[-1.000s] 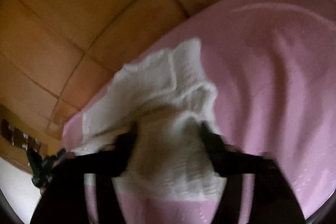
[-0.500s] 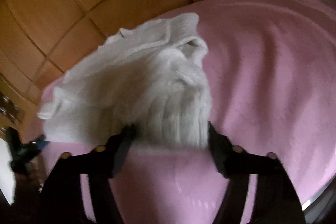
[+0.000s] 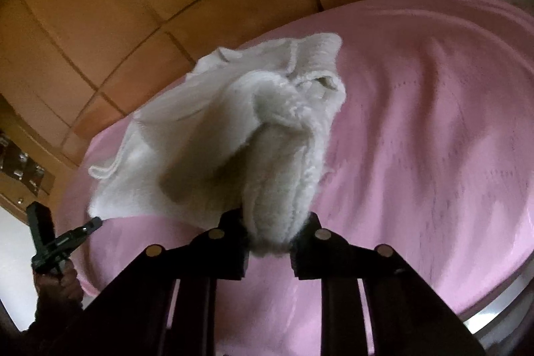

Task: Fold small clothes
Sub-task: 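Lower the folded hem onto the sweater and open the right gripper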

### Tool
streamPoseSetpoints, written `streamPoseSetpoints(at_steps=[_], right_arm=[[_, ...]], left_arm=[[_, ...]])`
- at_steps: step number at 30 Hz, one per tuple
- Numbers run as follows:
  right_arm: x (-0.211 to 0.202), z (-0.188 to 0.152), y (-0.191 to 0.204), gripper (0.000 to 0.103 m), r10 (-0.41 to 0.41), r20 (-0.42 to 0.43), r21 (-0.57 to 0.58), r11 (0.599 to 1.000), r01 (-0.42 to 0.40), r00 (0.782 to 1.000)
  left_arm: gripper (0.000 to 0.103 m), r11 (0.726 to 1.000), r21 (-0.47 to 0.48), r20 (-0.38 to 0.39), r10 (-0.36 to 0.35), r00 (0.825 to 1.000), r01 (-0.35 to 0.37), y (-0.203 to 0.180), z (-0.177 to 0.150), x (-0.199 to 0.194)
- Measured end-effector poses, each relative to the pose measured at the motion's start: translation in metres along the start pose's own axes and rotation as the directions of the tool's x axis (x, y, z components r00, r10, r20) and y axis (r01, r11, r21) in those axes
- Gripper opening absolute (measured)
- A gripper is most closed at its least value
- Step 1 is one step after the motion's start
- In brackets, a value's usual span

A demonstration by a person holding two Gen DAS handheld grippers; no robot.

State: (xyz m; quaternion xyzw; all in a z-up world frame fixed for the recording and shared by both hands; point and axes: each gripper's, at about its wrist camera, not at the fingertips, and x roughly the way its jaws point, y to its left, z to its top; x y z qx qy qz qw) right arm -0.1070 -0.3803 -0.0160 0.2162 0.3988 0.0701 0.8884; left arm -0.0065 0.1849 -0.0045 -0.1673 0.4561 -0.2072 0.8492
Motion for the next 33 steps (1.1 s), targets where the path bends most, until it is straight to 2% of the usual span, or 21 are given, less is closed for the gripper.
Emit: streamPoseSetpoints(at_steps=[6,14,16,18,20,21,22,24,26,29,30,31,33], right_arm=[[-0.02,-0.023,-0.006,0.017,-0.021,-0.035,-0.001,1.0,0.021,0.999],[-0.035,-0.047,-0.022,0.016,-0.076,-0.091,0.007,0.997,0.077,0.993],[-0.029,-0.045,-0.02,0.021,-0.139,-0.086,-0.036,0.99,0.136,0.987],[-0.018,-0.039,-0.013,0.03,-0.221,-0.063,-0.117,0.97,0.212,0.973],[-0.01,-0.036,-0.005,0.047,-0.298,-0.026,-0.194,0.938,0.287,0.954],[-0.007,-0.033,-0.002,0.05,-0.31,-0.014,-0.216,0.929,0.3,0.951],[-0.003,-0.031,0.001,0.051,-0.314,-0.003,-0.229,0.924,0.305,0.949],[0.003,-0.023,0.004,0.054,-0.317,0.018,-0.262,0.914,0.31,0.948],[0.007,-0.013,0.008,0.056,-0.311,0.044,-0.28,0.909,0.31,0.949],[0.011,0.014,0.004,0.061,-0.279,0.084,-0.227,0.929,0.292,0.956],[0.01,0.023,-0.001,0.063,-0.271,0.1,-0.186,0.94,0.286,0.957],[0.009,0.032,-0.006,0.067,-0.264,0.114,-0.139,0.95,0.278,0.958],[0.01,0.049,-0.021,0.067,-0.255,0.129,-0.048,0.964,0.263,0.958]], left_arm=[[0.001,0.999,0.02,-0.021,-0.028,0.999,0.028,-0.008,-0.025,-0.022],[0.001,0.998,-0.014,-0.144,-0.061,0.988,0.06,-0.019,-0.073,-0.041],[0.0,0.999,0.022,-0.14,0.033,0.99,-0.031,-0.02,-0.07,-0.043],[0.0,0.996,0.032,-0.113,0.081,0.99,-0.078,-0.015,-0.056,-0.046],[0.0,0.989,0.046,-0.049,0.143,0.988,-0.141,-0.011,-0.045,-0.052],[0.006,0.984,0.085,-0.029,0.159,0.987,-0.156,-0.015,-0.038,-0.051],[0.024,0.98,0.114,-0.016,0.167,0.986,-0.164,-0.018,-0.034,-0.05],[0.045,0.964,0.19,0.004,0.187,0.982,-0.184,-0.029,-0.027,-0.038],[0.046,0.93,0.314,0.016,0.197,0.98,-0.192,-0.051,-0.026,-0.021],[0.046,0.896,0.407,0.026,0.186,0.982,-0.18,-0.064,-0.016,0.0],[0.046,0.898,0.403,0.033,0.18,0.983,-0.178,-0.066,-0.011,0.005],[0.046,0.914,0.359,0.063,0.179,0.982,-0.19,-0.062,0.003,0.009],[0.046,0.953,0.211,0.092,0.2,0.975,-0.216,-0.044,0.03,0.013]])
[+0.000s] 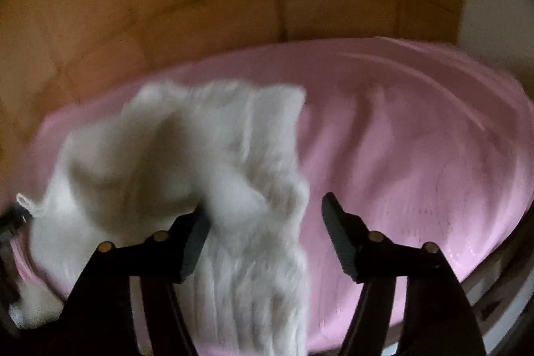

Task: Fold small clothes
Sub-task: 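Lower the folded hem onto the sweater and open the right gripper, then pinch the folded sweater edge with both grippers to adjust it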

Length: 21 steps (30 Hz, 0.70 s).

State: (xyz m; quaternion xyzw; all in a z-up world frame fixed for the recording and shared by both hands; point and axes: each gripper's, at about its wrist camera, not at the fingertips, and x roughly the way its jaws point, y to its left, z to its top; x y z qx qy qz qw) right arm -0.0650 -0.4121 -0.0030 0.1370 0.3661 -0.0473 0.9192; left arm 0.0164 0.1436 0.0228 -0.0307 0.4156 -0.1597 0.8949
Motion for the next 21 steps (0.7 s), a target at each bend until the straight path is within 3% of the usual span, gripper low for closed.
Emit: streamPoseSetpoints(at_steps=[3,5,6,9,15,20,21], right_arm=[[0.003,0.008,-0.013,0.067,-0.014,0.003,0.049,0.999,0.014,1.0],[0.002,0.005,-0.015,0.062,-0.003,-0.006,0.032,0.999,0.003,1.0],[0.001,0.003,-0.014,0.061,0.001,-0.008,0.019,1.0,-0.001,1.0],[0.003,-0.002,-0.009,0.054,0.027,-0.021,-0.017,0.999,-0.027,0.999],[0.03,0.006,0.023,0.049,0.022,-0.023,-0.119,0.993,-0.025,0.999],[0.049,0.007,0.039,0.012,-0.04,-0.055,-0.197,0.98,0.029,0.998],[0.048,0.005,0.039,0.01,-0.038,-0.056,-0.192,0.981,0.026,0.998]], left_arm=[[0.046,0.981,-0.187,0.002,0.047,0.999,-0.046,0.038,0.017,0.006],[0.046,0.972,-0.233,0.038,0.004,0.999,0.005,0.057,0.02,-0.002],[0.046,0.974,-0.224,0.048,-0.015,0.999,0.025,0.061,0.019,-0.007],[0.062,0.984,-0.164,0.066,-0.06,0.996,0.07,0.063,0.013,-0.014],[0.063,0.994,0.034,0.024,-0.101,0.995,0.1,0.018,0.003,0.003],[0.063,0.987,0.139,0.003,-0.077,0.997,0.076,-0.012,0.005,0.031],[0.063,0.987,0.143,-0.006,-0.077,0.997,0.077,-0.013,0.004,0.034]])
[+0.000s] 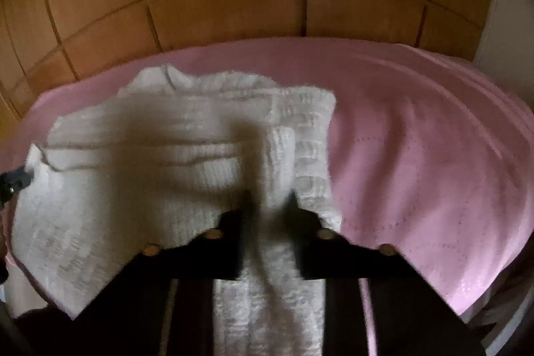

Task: Fold small clothes
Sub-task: 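Pinch the folded sweater edge with both grippers to adjust it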

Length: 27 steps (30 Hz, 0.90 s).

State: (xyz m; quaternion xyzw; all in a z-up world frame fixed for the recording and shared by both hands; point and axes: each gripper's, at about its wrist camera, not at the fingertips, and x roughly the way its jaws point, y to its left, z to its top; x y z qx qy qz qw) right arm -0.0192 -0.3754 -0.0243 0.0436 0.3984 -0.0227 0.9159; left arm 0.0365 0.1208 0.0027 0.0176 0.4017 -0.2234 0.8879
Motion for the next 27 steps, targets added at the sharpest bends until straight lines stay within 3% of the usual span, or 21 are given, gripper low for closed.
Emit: streamPoseSetpoints(at_steps=[1,3,4,5,6,13,18,23,27], right_arm=[[-0.002,-0.001,-0.001,0.008,0.002,0.001,0.004,1.0,-0.002,1.0],[-0.01,-0.005,-0.002,0.008,-0.001,0.008,0.014,1.0,0.0,1.0],[-0.01,-0.005,-0.003,0.007,0.002,0.009,0.017,1.0,-0.002,1.0],[-0.015,-0.006,-0.003,0.007,0.005,0.013,0.02,1.0,-0.006,1.0],[-0.02,-0.006,-0.003,0.007,0.005,0.02,0.021,1.0,-0.005,1.0],[-0.07,0.009,-0.005,0.006,0.053,0.117,0.065,0.996,-0.061,0.992],[-0.086,0.051,-0.005,0.006,0.076,0.213,0.075,0.993,-0.094,0.974],[-0.052,0.109,-0.007,0.006,0.023,0.264,0.099,0.994,-0.051,0.964],[0.01,0.128,-0.011,0.006,-0.046,0.178,0.146,0.989,0.02,0.983]], left_arm=[[0.06,1.0,0.001,-0.007,-0.003,1.0,0.003,0.0,0.0,0.003],[0.041,1.0,0.0,-0.008,-0.006,1.0,0.006,0.001,-0.002,0.003],[0.021,1.0,-0.002,-0.002,-0.002,1.0,0.002,0.003,-0.004,0.001],[0.009,1.0,-0.008,0.002,-0.002,1.0,0.002,0.004,-0.005,-0.001],[0.006,1.0,-0.022,0.011,-0.011,1.0,0.011,0.007,-0.006,-0.005],[0.005,0.995,-0.082,0.141,-0.04,0.989,0.052,0.008,-0.008,-0.055],[0.005,0.985,-0.145,0.224,-0.057,0.973,0.091,0.023,0.025,-0.074],[0.005,0.978,-0.202,0.251,0.005,0.968,0.048,0.041,0.076,-0.049],[0.005,0.968,-0.252,0.172,0.048,0.984,-0.003,0.051,0.106,0.006]])
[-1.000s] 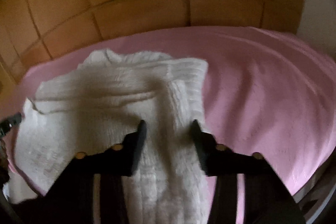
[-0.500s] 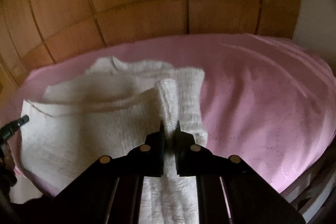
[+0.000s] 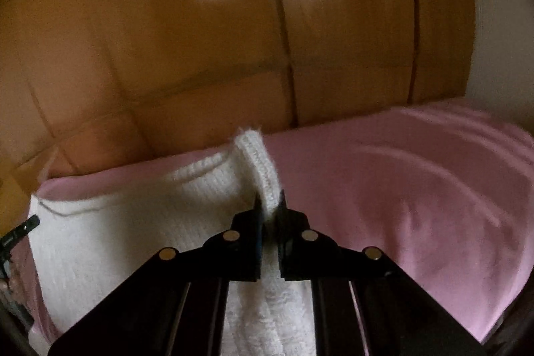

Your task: Fold small clothes

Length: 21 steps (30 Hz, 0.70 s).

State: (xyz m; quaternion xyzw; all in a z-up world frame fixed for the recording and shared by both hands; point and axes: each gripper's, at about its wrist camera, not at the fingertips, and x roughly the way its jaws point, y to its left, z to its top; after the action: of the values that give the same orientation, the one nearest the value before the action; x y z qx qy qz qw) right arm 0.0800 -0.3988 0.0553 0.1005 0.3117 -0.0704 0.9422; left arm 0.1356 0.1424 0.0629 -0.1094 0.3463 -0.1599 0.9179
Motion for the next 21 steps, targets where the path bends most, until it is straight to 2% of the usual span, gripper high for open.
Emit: streamPoseSetpoints(at_steps=[3,5,7,9,10,11,12,13,15,16,18,21], right_arm=[[0.054,-0.012,-0.005,0.006,-0.056,-0.107,0.026,0.998,0.059,0.993],[0.08,-0.022,-0.014,0.006,-0.068,-0.17,0.048,0.996,0.077,0.983],[0.087,-0.027,-0.015,0.007,-0.065,-0.183,0.05,0.996,0.075,0.981],[0.078,-0.025,-0.013,0.021,-0.077,-0.146,0.04,0.996,0.084,0.986],[0.073,-0.023,-0.015,0.037,-0.081,-0.13,0.038,0.996,0.087,0.988],[0.063,-0.021,-0.014,0.042,-0.085,-0.1,0.033,0.996,0.089,0.991],[0.052,-0.018,-0.009,0.043,-0.076,-0.071,0.021,0.997,0.077,0.995],[0.04,-0.017,-0.003,0.043,-0.051,-0.048,0.005,0.999,0.051,0.998],[0.029,-0.016,0.006,0.043,0.003,-0.039,-0.016,1.0,-0.004,0.999],[0.023,-0.018,0.017,0.045,0.059,-0.051,-0.029,0.998,-0.061,0.997],[0.023,-0.023,0.032,0.045,0.121,-0.084,-0.05,0.991,-0.125,0.989],[0.04,-0.04,0.064,0.044,0.154,-0.19,-0.096,0.98,-0.174,0.97]], left_arm=[[0.005,0.996,0.02,-0.076,0.083,0.994,-0.082,-0.003,-0.003,0.045],[0.005,0.987,0.04,-0.121,0.159,0.98,-0.155,-0.002,-0.01,0.07],[0.005,0.985,0.041,-0.153,0.171,0.973,-0.167,-0.001,-0.014,0.078],[0.009,0.985,0.032,-0.126,0.172,0.977,-0.169,-0.001,-0.015,0.068],[0.015,0.984,0.03,-0.107,0.176,0.979,-0.174,-0.002,-0.015,0.061],[0.02,0.982,0.028,-0.085,0.186,0.979,-0.185,0.0,-0.012,0.056],[0.031,0.982,0.028,-0.055,0.186,0.981,-0.184,-0.003,-0.011,0.044],[0.04,0.986,0.026,-0.036,0.165,0.986,-0.164,-0.001,-0.01,0.038],[0.041,0.997,0.028,-0.022,0.069,0.997,-0.068,-0.009,-0.01,0.027],[0.046,0.999,0.038,-0.034,0.033,0.999,-0.032,-0.015,-0.013,0.026],[0.053,0.998,0.049,-0.078,-0.024,0.997,0.028,-0.026,-0.021,0.033],[0.053,0.995,0.069,-0.175,-0.061,0.983,0.074,-0.046,-0.036,0.059]])
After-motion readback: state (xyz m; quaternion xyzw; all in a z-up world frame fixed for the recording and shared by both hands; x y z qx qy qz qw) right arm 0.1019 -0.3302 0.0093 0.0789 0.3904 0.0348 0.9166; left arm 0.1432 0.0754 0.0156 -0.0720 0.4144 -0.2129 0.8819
